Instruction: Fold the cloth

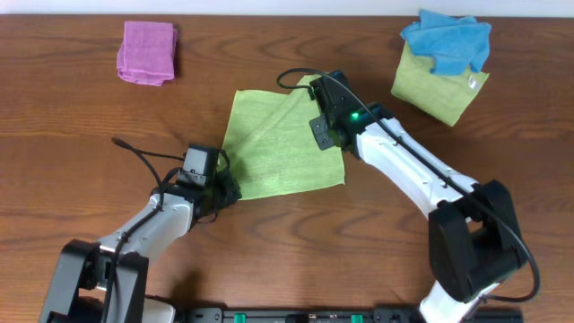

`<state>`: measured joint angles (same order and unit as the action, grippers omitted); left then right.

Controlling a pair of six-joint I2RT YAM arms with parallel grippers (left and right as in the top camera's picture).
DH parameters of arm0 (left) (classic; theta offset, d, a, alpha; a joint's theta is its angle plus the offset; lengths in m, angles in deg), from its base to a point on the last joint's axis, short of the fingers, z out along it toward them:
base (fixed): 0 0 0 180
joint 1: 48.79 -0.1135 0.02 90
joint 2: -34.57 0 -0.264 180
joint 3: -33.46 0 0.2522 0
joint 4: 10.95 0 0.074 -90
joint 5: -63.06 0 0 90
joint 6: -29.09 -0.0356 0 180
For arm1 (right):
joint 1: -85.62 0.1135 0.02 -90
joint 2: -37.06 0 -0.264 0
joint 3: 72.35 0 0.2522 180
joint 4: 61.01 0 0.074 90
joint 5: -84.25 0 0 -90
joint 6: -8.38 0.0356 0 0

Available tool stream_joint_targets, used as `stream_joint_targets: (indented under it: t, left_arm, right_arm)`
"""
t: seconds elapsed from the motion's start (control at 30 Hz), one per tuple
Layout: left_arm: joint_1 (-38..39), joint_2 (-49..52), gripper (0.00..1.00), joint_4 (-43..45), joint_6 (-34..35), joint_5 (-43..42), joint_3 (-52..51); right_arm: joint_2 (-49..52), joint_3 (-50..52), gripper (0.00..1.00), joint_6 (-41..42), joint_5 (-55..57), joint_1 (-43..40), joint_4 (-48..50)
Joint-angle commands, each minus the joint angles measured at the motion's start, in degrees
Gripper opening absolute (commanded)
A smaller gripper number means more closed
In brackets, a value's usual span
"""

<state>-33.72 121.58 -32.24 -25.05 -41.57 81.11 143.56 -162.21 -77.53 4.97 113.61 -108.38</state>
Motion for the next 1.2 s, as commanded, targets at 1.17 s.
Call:
stream_joint_targets:
  t: [1.17]
  left_arm:
    - [0.0, 1.1, 0.06, -1.6, -0.5, 1.0, -0.9]
  right_arm:
    - [2.4, 15.5, 0.02, 12.6, -11.0, 2.3, -10.3]
